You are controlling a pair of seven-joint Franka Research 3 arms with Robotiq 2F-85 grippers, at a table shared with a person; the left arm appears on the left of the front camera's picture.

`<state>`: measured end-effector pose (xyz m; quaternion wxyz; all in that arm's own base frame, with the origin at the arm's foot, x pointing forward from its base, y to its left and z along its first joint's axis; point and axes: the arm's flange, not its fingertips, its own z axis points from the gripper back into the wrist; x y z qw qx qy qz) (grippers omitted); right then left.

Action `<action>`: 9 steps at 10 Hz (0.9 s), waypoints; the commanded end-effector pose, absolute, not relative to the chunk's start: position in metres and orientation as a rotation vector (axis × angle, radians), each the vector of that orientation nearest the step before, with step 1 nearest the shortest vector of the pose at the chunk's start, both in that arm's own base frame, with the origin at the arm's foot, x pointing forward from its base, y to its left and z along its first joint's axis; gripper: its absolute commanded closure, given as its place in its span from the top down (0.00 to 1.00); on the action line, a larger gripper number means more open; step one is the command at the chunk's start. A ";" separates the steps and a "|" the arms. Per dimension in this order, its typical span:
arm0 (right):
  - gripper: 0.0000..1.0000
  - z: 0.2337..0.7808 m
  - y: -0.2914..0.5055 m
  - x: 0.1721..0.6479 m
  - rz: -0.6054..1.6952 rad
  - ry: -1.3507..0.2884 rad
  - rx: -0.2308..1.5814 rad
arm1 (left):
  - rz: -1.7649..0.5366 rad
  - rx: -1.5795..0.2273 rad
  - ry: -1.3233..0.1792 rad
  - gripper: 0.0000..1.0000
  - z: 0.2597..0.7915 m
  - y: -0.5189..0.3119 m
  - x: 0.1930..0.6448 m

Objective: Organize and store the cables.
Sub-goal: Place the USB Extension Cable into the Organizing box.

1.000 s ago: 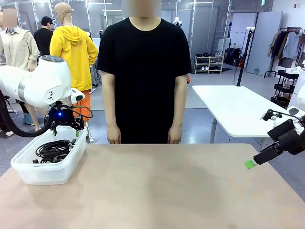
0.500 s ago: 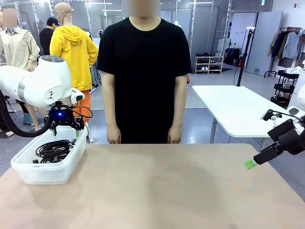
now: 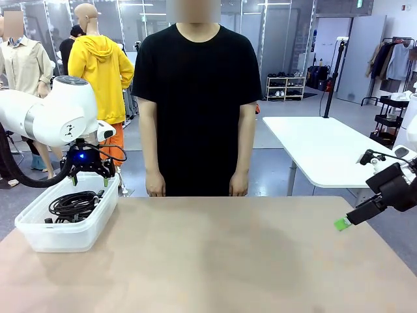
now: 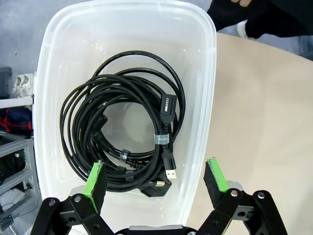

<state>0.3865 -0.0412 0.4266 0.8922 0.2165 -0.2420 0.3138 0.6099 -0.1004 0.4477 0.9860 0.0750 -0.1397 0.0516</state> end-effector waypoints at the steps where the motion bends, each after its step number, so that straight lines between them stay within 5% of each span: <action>1: 1.00 0.428 -0.040 0.387 0.636 -0.495 0.454 | 0.100 0.161 -0.284 1.00 0.450 -0.100 0.611; 9: 1.00 0.428 -0.040 0.387 0.636 -0.495 0.454 | 0.100 0.161 -0.284 1.00 0.450 -0.100 0.611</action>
